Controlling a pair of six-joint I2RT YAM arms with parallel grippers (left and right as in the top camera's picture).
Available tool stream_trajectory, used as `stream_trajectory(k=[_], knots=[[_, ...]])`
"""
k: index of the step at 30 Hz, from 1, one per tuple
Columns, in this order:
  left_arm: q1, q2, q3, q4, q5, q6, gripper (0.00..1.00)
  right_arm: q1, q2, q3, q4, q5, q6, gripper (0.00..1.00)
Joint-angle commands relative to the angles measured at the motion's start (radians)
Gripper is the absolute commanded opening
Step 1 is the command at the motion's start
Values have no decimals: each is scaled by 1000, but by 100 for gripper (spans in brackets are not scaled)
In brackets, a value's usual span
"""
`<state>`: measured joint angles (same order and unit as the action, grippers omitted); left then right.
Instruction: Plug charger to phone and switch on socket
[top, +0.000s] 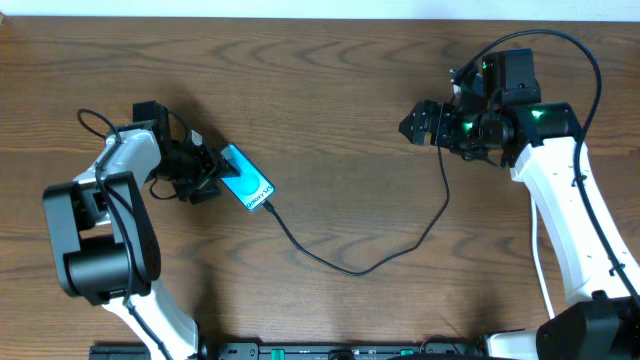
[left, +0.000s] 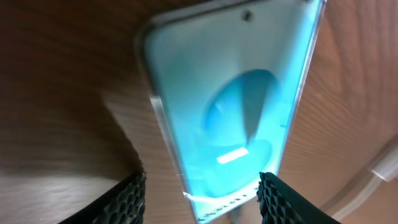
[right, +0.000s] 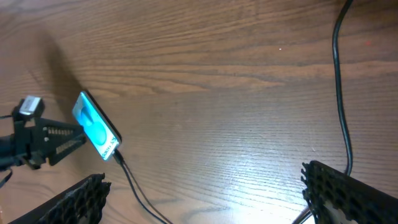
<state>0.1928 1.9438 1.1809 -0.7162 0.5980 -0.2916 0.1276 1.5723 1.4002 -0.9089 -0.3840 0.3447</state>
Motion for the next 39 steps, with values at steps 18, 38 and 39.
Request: stream_trajectory(k=[18,38,39], knots=[[3,-755,-19,-25,-93,-2,86,-309,-122,143,-32,185,25,99],[3,-816,-19,-47,-86,-2,88,-689,354,456,-256,-105,-287,99],[3,-816,-19,-47,-85,-2,88,-687,403,507,-301,-105,-328,99]])
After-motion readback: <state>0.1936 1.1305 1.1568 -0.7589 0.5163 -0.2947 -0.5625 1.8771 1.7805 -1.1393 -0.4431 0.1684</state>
